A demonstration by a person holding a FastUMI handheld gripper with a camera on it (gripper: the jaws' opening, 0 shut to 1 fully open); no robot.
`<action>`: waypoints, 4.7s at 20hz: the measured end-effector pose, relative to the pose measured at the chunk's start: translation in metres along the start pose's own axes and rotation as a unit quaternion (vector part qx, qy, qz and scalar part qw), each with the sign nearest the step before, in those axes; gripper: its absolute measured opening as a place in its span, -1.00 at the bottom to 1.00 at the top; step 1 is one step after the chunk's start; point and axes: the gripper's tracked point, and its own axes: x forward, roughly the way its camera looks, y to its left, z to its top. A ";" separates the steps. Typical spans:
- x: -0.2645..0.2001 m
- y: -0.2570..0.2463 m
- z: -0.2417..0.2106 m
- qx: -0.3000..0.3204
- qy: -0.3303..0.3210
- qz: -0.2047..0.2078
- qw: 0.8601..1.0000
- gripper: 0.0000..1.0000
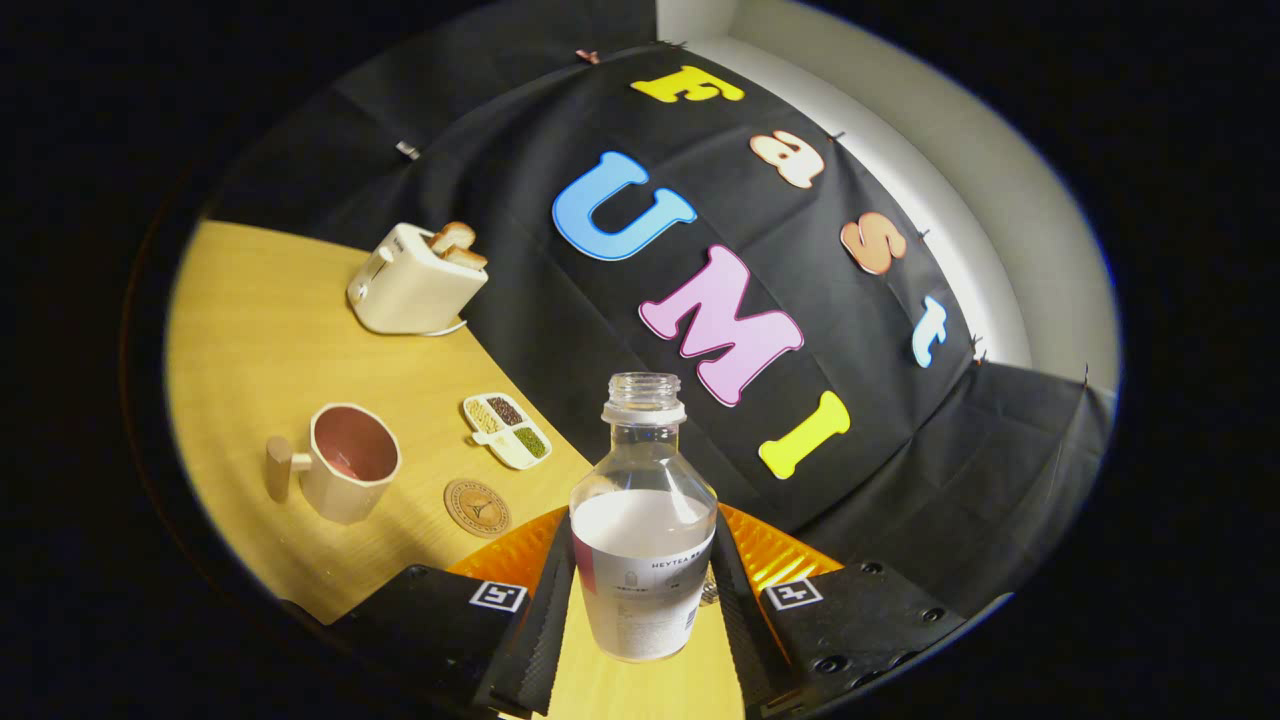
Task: Take the bottle from table, then pour the juice into the cup, finally place the bottle on the coaster
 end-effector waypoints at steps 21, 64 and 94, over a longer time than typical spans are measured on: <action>0.030 0.077 -0.009 -0.300 0.019 0.048 0.953 0.41; 0.048 0.107 -0.003 -0.485 -0.031 0.081 0.870 0.41; 0.065 0.102 0.009 -0.581 -0.083 0.075 0.806 0.40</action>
